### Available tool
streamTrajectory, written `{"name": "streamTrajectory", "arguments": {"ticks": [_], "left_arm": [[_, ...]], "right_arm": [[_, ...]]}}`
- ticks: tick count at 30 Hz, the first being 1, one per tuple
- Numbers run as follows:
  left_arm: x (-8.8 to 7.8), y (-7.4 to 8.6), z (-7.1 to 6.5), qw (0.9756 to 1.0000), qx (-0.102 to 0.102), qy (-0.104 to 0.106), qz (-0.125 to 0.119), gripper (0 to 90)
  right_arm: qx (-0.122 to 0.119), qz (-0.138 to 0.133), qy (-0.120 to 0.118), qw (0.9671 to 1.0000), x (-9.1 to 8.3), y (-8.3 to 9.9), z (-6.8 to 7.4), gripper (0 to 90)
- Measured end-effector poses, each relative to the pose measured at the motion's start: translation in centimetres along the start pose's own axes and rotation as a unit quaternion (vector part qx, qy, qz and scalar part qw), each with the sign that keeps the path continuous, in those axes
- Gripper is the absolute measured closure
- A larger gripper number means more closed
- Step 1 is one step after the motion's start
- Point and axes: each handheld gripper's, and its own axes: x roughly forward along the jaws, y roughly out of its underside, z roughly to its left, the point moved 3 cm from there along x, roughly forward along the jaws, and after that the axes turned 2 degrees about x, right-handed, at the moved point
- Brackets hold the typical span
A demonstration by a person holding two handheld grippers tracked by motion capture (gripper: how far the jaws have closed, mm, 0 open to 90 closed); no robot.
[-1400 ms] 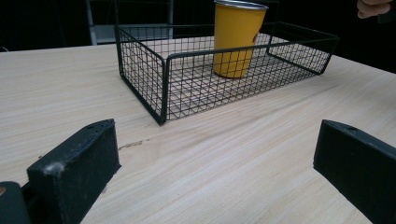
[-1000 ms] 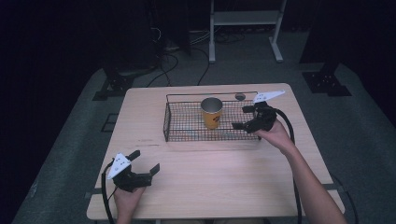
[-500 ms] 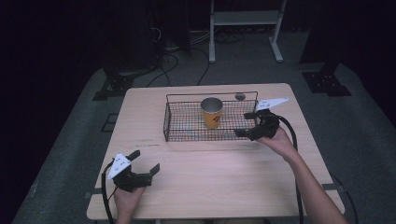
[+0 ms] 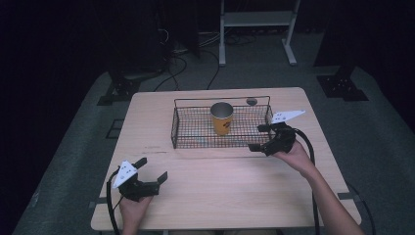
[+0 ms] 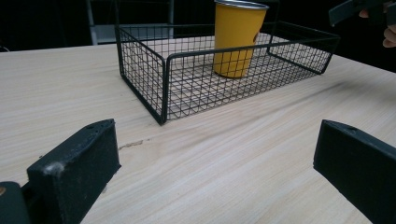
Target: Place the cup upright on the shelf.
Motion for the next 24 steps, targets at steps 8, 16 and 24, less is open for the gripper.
{"name": "streamTrajectory", "arguments": {"ticks": [8,16,24], "left_arm": [[0.0,0.0,0.0,1.0,0.001,0.0,0.0,0.0],[0.0,0.0,0.0,1.0,0.0,0.0,0.0,0.0],[0.0,0.0,0.0,1.0,0.0,-0.001,0.0,0.0]], "right_arm": [[-0.001,-0.007,-0.003,1.0,-0.4,0.6,0.5,0.0],[0.003,-0.008,-0.003,1.0,-0.8,1.6,0.8,0.0],[0.006,-0.014,-0.003,0.9999,-1.2,2.4,1.0,0.0]]}}
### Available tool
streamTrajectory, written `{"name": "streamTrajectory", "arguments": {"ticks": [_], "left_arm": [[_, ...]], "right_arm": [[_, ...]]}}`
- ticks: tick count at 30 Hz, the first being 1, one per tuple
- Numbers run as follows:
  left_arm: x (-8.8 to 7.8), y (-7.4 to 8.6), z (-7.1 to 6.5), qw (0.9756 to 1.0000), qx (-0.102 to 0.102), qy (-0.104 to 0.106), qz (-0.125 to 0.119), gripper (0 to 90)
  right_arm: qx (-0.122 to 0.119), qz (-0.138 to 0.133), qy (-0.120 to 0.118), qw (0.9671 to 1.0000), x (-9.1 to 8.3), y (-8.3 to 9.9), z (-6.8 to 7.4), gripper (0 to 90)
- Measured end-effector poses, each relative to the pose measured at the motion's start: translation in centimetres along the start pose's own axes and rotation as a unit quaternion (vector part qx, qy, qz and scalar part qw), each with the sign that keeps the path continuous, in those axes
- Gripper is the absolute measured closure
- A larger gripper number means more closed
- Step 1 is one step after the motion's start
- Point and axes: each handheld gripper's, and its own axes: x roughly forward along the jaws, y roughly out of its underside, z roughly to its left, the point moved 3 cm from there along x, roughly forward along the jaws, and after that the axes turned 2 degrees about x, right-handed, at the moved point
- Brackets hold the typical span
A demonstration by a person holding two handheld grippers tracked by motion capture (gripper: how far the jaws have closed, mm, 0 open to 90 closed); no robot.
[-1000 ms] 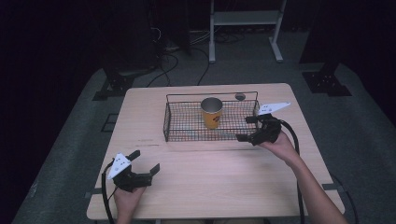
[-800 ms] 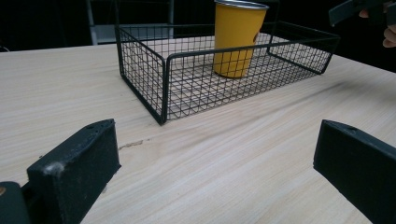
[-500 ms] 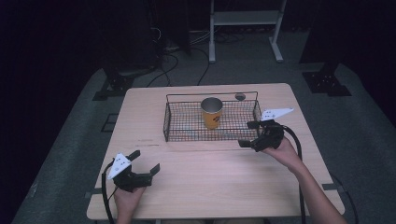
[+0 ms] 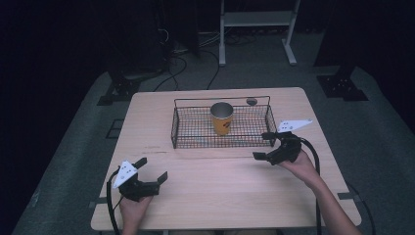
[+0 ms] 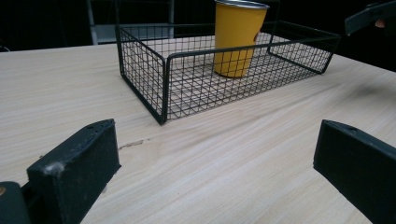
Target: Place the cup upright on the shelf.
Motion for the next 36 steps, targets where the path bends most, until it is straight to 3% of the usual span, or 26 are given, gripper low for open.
{"name": "streamTrajectory", "arguments": {"ticks": [25,36], "left_arm": [[0.0,0.0,0.0,1.0,-0.001,0.0,0.0,0.0],[0.0,0.0,0.0,1.0,-0.001,-0.001,0.0,0.0]], "right_arm": [[0.018,0.001,-0.005,0.9998,-1.1,2.9,0.8,0.0],[0.015,-0.001,0.006,0.9999,-1.8,3.9,1.2,0.0]]}}
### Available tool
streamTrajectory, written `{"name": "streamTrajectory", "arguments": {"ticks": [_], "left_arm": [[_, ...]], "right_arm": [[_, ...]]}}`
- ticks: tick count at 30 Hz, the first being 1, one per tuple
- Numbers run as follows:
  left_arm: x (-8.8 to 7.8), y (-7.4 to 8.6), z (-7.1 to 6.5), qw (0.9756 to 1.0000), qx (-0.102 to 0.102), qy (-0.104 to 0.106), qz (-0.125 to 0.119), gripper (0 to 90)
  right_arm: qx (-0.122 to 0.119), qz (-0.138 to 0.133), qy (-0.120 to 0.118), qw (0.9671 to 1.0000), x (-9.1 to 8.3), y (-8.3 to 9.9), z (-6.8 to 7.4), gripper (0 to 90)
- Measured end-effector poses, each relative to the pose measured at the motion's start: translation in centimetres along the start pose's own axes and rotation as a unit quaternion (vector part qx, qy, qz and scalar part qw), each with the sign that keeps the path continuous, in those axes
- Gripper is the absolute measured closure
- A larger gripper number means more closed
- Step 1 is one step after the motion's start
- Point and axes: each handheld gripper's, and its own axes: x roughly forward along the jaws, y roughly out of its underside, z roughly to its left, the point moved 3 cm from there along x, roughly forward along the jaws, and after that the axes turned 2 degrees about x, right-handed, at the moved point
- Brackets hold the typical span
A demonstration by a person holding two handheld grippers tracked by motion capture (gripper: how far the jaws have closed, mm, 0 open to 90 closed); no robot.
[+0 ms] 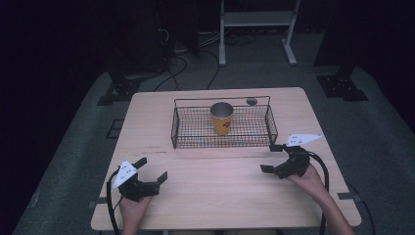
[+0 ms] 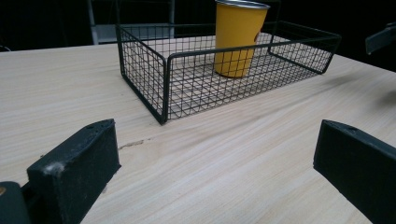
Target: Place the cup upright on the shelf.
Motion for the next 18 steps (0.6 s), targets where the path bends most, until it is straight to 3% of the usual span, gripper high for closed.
{"name": "streamTrajectory", "arguments": {"ticks": [15,18], "left_arm": [[0.0,0.0,0.0,1.0,0.0,-0.001,0.0,0.0],[0.0,0.0,0.0,1.0,0.001,-0.003,0.001,0.0]], "right_arm": [[0.008,-0.028,0.015,0.9995,-1.0,1.8,0.6,0.0],[0.025,-0.073,0.013,0.9969,-1.2,2.4,1.0,0.0]]}}
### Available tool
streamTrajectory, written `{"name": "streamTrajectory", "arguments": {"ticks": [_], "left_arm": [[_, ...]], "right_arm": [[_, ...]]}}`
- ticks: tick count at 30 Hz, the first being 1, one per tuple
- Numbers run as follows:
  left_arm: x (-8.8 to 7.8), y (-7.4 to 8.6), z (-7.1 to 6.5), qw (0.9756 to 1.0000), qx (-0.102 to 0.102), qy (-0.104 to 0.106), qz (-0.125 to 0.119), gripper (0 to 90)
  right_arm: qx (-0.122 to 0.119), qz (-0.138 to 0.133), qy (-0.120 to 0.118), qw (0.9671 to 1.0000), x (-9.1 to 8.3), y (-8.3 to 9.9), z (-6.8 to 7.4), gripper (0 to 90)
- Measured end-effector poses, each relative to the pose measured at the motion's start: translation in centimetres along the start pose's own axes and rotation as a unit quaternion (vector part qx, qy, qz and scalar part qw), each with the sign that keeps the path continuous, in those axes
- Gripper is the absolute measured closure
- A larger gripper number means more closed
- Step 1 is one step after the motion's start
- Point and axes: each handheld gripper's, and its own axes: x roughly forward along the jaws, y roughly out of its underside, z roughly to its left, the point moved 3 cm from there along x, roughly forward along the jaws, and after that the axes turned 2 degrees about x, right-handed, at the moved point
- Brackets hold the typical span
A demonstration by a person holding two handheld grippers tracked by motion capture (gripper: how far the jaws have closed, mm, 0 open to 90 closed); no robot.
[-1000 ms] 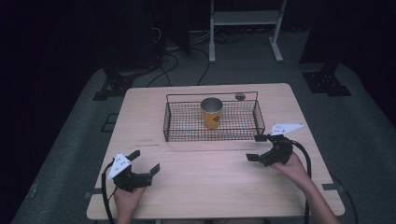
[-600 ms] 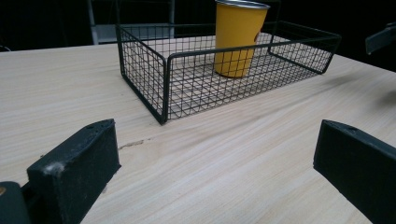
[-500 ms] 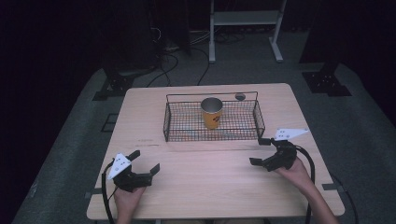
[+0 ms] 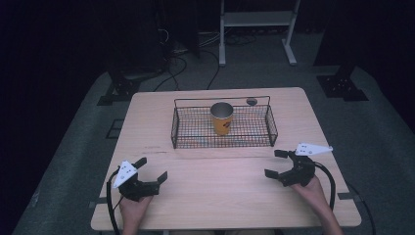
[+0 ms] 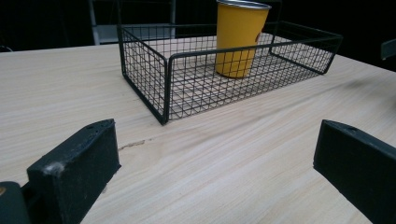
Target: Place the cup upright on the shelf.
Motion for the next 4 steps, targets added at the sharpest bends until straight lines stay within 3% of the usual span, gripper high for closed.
{"name": "streamTrajectory", "arguments": {"ticks": [3,4], "left_arm": [[0.07,-0.02,0.04,1.0,0.0,0.0,0.0,0.0],[0.06,-0.02,0.08,1.0,0.0,0.0,0.0,0.0]], "right_arm": [[0.026,-0.069,0.008,0.9973,-0.14,0.86,0.26,0.0],[0.025,-0.064,0.002,0.9976,-0.03,0.96,0.38,0.0]]}}
